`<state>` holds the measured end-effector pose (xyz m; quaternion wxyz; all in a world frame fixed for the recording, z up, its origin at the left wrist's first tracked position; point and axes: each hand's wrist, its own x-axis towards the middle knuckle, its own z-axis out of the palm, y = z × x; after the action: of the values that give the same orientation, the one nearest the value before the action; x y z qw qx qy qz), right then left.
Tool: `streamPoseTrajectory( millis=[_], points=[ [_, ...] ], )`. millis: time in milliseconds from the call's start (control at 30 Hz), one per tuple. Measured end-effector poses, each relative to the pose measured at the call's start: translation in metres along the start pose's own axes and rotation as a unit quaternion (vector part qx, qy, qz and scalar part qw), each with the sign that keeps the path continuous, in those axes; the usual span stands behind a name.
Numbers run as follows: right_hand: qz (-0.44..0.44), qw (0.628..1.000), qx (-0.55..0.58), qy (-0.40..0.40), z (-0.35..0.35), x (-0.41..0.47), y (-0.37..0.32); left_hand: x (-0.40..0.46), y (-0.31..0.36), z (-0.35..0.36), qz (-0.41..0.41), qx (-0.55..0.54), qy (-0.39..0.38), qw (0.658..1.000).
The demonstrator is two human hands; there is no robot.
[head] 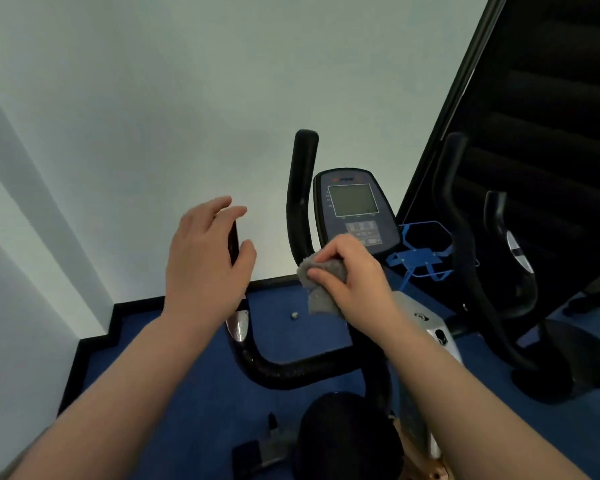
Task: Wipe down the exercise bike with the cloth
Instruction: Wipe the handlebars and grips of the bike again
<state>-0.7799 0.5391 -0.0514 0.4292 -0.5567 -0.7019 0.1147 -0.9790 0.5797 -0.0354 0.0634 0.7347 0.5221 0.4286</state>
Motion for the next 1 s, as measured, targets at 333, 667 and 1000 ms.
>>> streamPoseTrajectory(
  millis=[333,667,1000],
  points=[
    [0.004,0.999,0.006,-0.033,0.007,0.014,0.005,0.012,-0.017,0.005,0.007,-0.013,-0.017,1.0],
    [0.04,0.995,0.081,0.047,0.022,0.043,0.008,0.014,-0.021,0.007,0.006,-0.029,-0.002,1.0],
    [-0.047,0.986,-0.073,0.142,-0.006,0.094,-0.015,0.014,-0.021,0.004,0.011,-0.017,-0.009,1.0]
  ],
)
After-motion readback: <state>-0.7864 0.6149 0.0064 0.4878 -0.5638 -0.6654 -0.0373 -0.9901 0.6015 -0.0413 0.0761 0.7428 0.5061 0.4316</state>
